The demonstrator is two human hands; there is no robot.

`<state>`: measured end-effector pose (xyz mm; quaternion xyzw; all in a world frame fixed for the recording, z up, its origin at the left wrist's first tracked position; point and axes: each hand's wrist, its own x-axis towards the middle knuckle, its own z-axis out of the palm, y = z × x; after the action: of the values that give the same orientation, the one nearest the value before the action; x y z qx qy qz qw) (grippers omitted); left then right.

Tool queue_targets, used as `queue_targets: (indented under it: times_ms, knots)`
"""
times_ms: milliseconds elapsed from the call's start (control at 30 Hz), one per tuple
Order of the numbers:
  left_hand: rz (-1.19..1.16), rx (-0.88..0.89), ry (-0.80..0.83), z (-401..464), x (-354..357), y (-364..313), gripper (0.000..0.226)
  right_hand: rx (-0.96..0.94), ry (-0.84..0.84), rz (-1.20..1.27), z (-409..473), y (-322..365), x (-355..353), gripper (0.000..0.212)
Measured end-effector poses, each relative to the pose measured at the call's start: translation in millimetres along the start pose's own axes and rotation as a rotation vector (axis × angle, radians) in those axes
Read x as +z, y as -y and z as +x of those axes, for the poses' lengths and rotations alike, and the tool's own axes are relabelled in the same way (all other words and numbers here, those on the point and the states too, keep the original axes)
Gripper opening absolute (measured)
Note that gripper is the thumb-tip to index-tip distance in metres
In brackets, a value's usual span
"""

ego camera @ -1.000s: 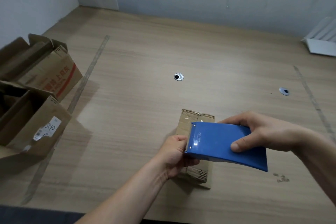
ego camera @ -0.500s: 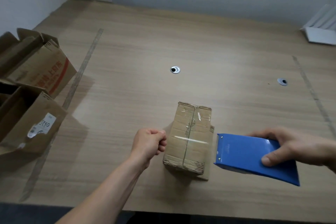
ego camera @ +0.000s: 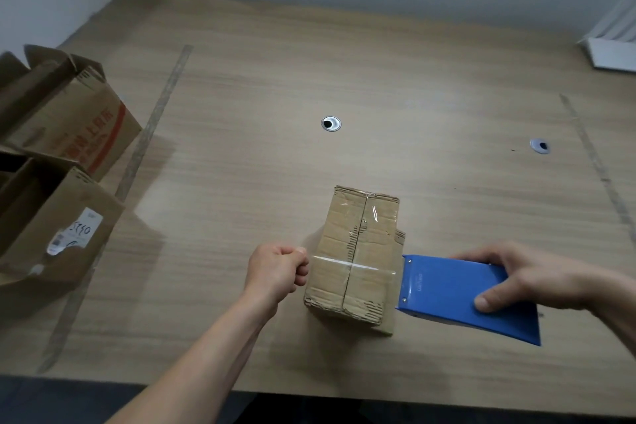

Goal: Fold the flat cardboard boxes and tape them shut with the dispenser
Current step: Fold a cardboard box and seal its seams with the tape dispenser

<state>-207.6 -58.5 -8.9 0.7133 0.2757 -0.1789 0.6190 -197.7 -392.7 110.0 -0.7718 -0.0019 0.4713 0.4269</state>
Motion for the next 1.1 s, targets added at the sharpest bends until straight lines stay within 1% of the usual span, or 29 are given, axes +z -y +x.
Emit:
queue_targets:
  times_ms: [133, 267, 333, 433, 533, 633, 667, 733, 767, 800, 833, 867, 900, 933, 967, 1000, 1033, 1067, 1100]
  knots:
    - [0.007, -0.019, 0.006, 1.6, 1.6, 1.7, 0.028, 0.016, -0.005, -0.026, 4.9, 0.0, -0.7, 0.057]
    - [0.008, -0.063, 0.035, 2.4, 3.7, 6.9, 0.026, 0.057, -0.005, -0.046, 12.3, -3.6, 3.5, 0.053]
    - [0.051, -0.068, 0.053, 3.7, 8.4, 10.1, 0.028, 0.079, -0.015, -0.068, 16.7, -5.4, 5.3, 0.053]
    - [0.162, 0.005, 0.045, 4.1, 17.2, 14.0, 0.037, 0.106, -0.037, -0.100, 21.8, -6.4, 7.1, 0.055]
    - [0.242, 0.065, 0.024, 4.3, 19.4, 17.1, 0.042, 0.117, -0.048, -0.108, 23.5, -8.4, 8.5, 0.056]
    - [0.375, 0.118, 0.013, 6.7, 18.6, 21.3, 0.049, 0.123, -0.050, -0.129, 24.8, -8.4, 8.4, 0.056]
    - [0.420, 0.117, 0.012, 8.3, 18.3, 24.4, 0.053, 0.128, -0.054, -0.133, 24.8, -8.2, 8.2, 0.056]
    - [0.531, 0.055, 0.000, 10.3, 13.7, 30.0, 0.058, 0.133, -0.059, -0.135, 24.7, -7.3, 8.2, 0.056]
    - [0.621, 0.032, -0.024, 9.1, 8.7, 33.0, 0.054, 0.133, -0.061, -0.140, 25.1, -6.9, 8.5, 0.056]
    - [0.726, 0.047, -0.061, 8.1, 3.6, 36.8, 0.052, 0.133, -0.064, -0.149, 25.4, -6.5, 9.0, 0.056]
    - [0.801, 0.156, -0.122, 5.9, -0.7, 38.1, 0.058, 0.136, -0.067, -0.160, 25.8, -6.1, 9.6, 0.055]
    - [0.827, 0.378, -0.157, 2.1, -3.0, 38.9, 0.064, 0.143, -0.069, -0.171, 26.7, -5.8, 9.9, 0.055]
    - [0.839, 0.630, -0.129, -7.2, -1.0, 37.7, 0.070, 0.149, -0.068, -0.179, 27.9, -5.7, 10.0, 0.055]
    - [0.889, 0.848, -0.049, -17.0, 5.9, 37.1, 0.078, 0.151, -0.065, -0.181, 29.2, -6.0, 9.5, 0.055]
    - [0.987, 0.975, 0.052, -26.6, 14.8, 37.1, 0.088, 0.147, -0.058, -0.182, 30.3, -6.2, 9.5, 0.056]
    - [1.110, 1.012, 0.142, -34.1, 24.0, 37.8, 0.100, 0.141, -0.051, -0.182, 30.8, -5.8, 10.0, 0.056]
    - [1.231, 1.007, 0.204, -35.7, 31.5, 35.8, 0.110, 0.139, -0.049, -0.180, 30.9, -5.0, 10.6, 0.057]
    - [1.334, 0.990, 0.234, -33.6, 37.6, 35.5, 0.116, 0.141, -0.050, -0.182, 30.5, -3.9, 10.7, 0.058]
    - [1.412, 0.971, 0.263, -29.0, 42.4, 40.0, 0.115, 0.148, -0.053, -0.188, 30.6, -3.8, 10.3, 0.058]
